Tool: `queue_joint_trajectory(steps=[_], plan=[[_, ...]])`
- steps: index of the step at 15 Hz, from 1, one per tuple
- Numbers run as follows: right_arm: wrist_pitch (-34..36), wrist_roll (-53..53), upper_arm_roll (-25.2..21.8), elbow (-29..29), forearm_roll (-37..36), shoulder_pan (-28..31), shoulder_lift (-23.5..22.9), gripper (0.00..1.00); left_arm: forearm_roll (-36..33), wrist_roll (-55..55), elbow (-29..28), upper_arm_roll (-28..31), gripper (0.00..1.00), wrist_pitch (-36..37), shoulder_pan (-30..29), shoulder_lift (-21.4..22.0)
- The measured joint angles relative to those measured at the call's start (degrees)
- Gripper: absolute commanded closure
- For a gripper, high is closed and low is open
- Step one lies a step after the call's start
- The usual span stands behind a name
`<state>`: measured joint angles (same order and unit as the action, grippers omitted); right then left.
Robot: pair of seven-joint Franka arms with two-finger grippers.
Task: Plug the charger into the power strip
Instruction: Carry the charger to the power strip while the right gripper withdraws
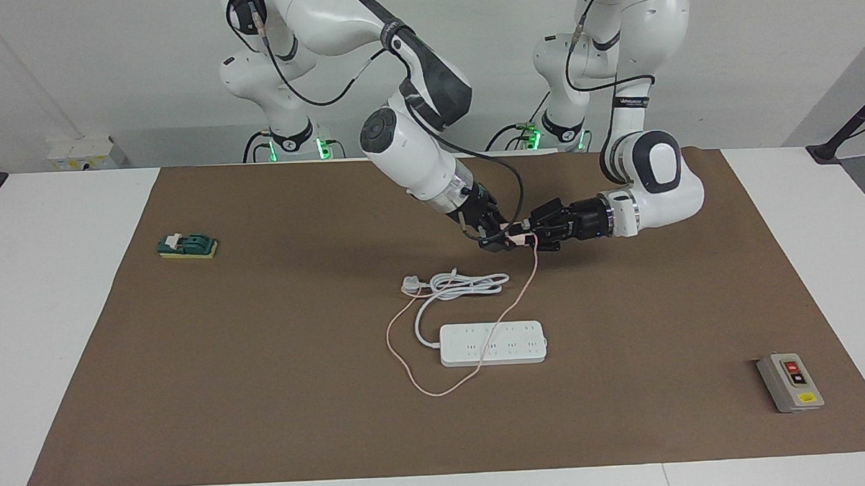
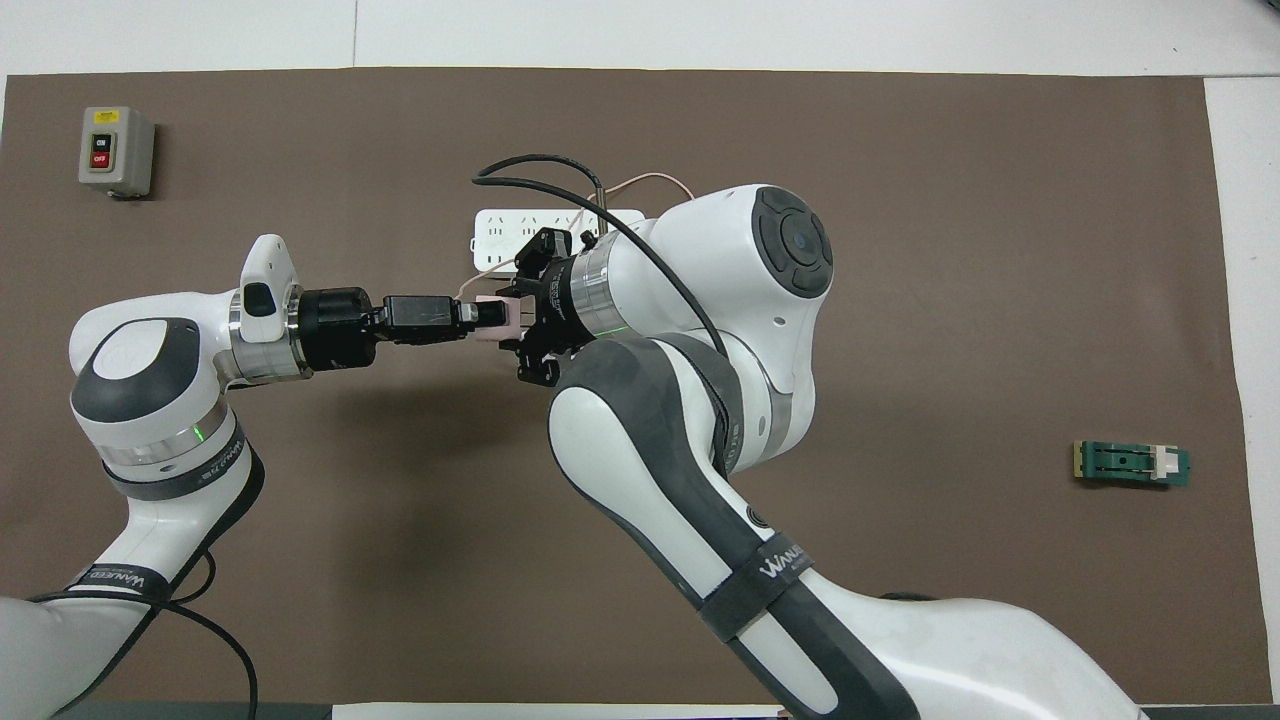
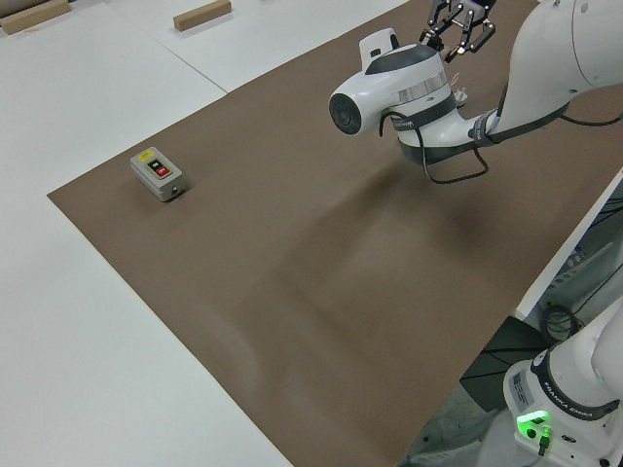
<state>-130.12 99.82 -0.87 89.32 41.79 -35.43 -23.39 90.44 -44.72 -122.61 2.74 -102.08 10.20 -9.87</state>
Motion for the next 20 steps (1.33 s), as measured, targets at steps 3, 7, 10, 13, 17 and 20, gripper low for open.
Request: queue_joint_trajectory(steps=[3, 7, 10, 13, 17, 20], plan=[[0.0, 0.2, 0.0, 0.0, 0.0, 0.0, 0.0, 0.0, -0.6, 0.0, 0.1, 0.0, 1.0, -0.1, 0.1, 0.0], [0.0, 0.2, -0.5, -0.1, 0.0, 0.5, 0.0, 0.0, -4.4, 0.0, 1.7, 0.1, 1.0, -0.2, 0.1, -0.2], [-0.1, 0.2, -1.0, -0.4, 0.0, 2.0, 0.6, 0.0, -11.2, 0.0, 6.4, 0.5, 1.0, -1.8, 0.0, -1.5], [0.6, 0.2, -1.2, -0.8, 0.0, 5.2, 2.6, 0.0, -25.2, -0.1, 14.5, 0.3, 1.0, -6.2, 0.1, -5.0], [6.5, -2.8, -1.3, -1.0, -1.3, 11.7, 6.0, 0.0, -45.0, -1.2, 24.1, 0.0, 1.0, -8.0, 1.8, -9.3], [10.8, -9.2, -1.3, -1.4, -2.9, 15.2, 7.6, 0.0, -58.0, -4.4, 27.0, -0.1, 1.0, -12.6, 5.5, -10.9]])
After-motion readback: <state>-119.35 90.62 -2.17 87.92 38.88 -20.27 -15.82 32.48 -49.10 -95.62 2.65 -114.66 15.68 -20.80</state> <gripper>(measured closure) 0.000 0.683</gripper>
